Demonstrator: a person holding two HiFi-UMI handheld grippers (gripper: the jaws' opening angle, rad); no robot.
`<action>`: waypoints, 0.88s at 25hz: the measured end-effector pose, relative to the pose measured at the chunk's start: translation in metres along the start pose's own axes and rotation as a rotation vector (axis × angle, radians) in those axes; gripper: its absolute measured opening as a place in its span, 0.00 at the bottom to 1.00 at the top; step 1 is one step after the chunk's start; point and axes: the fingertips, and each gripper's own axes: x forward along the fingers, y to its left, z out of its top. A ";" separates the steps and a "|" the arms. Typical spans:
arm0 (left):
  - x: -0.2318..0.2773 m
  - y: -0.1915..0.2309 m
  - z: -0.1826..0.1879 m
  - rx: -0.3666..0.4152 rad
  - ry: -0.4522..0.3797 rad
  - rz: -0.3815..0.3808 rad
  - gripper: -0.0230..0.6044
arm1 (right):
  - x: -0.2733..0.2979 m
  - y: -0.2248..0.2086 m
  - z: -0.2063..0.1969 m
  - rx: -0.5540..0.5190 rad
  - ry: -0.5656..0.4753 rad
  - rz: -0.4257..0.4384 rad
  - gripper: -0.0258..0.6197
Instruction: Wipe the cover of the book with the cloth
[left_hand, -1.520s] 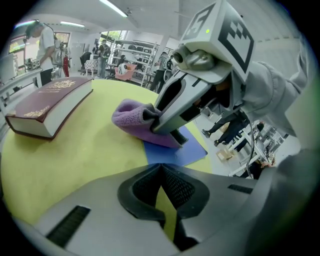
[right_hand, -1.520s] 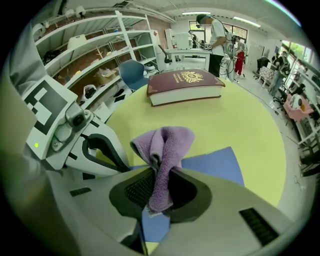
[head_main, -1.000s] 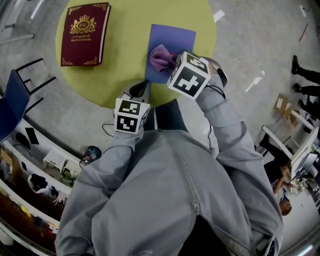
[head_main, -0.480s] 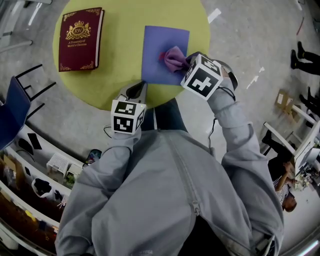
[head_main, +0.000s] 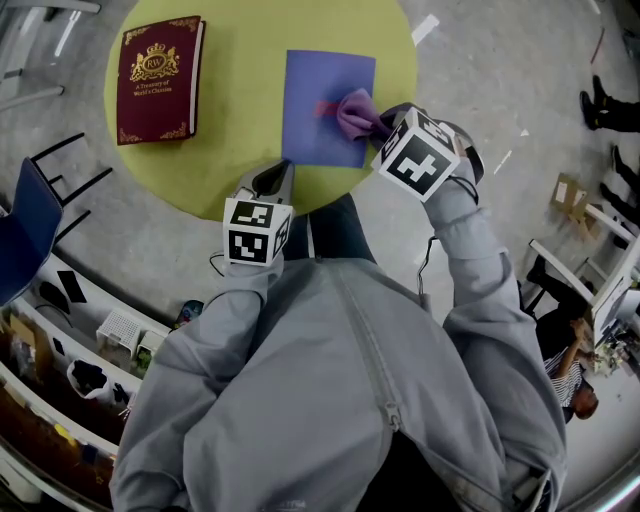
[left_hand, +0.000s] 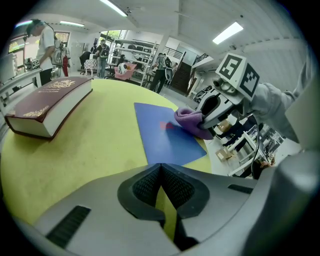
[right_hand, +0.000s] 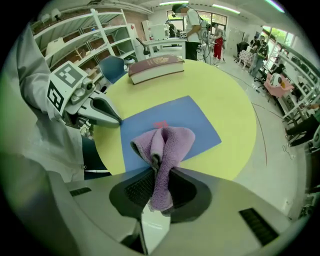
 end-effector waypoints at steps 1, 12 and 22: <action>0.000 0.000 0.000 0.001 0.000 0.000 0.06 | -0.004 0.001 0.005 0.009 -0.023 -0.005 0.18; -0.001 -0.002 0.001 0.005 -0.001 0.001 0.06 | -0.014 0.053 0.080 -0.107 -0.173 0.069 0.18; 0.000 -0.001 0.001 0.019 -0.007 0.011 0.06 | 0.016 0.090 0.111 -0.153 -0.170 0.158 0.18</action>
